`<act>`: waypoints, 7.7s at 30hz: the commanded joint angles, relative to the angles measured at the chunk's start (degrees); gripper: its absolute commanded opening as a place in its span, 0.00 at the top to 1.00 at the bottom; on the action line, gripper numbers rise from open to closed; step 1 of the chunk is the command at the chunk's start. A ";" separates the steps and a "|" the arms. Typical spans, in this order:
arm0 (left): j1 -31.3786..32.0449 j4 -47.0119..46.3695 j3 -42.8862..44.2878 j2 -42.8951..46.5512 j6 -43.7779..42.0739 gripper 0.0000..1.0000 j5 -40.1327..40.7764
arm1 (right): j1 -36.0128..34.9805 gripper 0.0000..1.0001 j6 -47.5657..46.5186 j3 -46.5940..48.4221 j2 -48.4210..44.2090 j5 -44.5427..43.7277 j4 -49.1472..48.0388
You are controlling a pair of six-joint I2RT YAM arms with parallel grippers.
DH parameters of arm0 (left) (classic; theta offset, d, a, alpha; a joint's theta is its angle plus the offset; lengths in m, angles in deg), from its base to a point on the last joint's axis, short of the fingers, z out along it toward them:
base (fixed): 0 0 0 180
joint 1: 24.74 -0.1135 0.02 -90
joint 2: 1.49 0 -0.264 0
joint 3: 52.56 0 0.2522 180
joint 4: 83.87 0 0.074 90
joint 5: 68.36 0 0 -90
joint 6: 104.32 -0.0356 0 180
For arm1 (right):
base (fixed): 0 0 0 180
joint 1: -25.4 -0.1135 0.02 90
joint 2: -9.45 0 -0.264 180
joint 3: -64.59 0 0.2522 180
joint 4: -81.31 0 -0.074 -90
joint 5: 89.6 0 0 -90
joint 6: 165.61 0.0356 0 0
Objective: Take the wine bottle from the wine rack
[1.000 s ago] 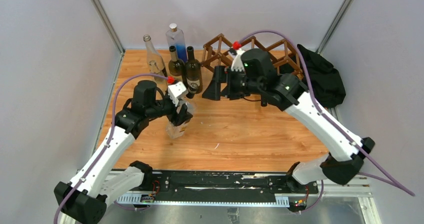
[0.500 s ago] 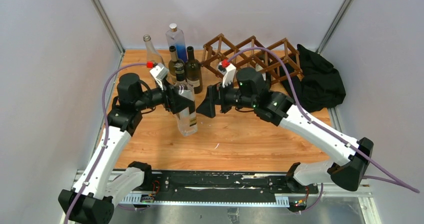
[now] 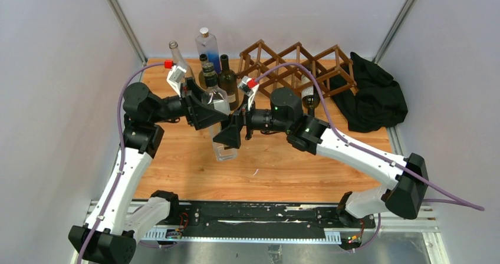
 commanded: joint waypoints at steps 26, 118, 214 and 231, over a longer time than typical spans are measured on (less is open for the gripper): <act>-0.26 -11.81 4.51 -1.13 12.93 0.29 -0.89 | -3.84 1.00 -9.61 -3.87 -3.64 0.75 0.87; -13.53 36.44 21.43 -21.36 -51.17 0.00 10.86 | 42.25 0.22 3.14 -10.21 13.04 -33.83 12.70; 41.05 39.32 3.83 -9.48 -107.61 0.18 50.70 | 0.34 0.97 8.64 12.51 -7.23 -0.09 50.07; 33.72 24.23 7.59 -8.47 -70.92 1.00 44.34 | 2.11 0.05 11.50 5.58 -28.69 -25.35 46.21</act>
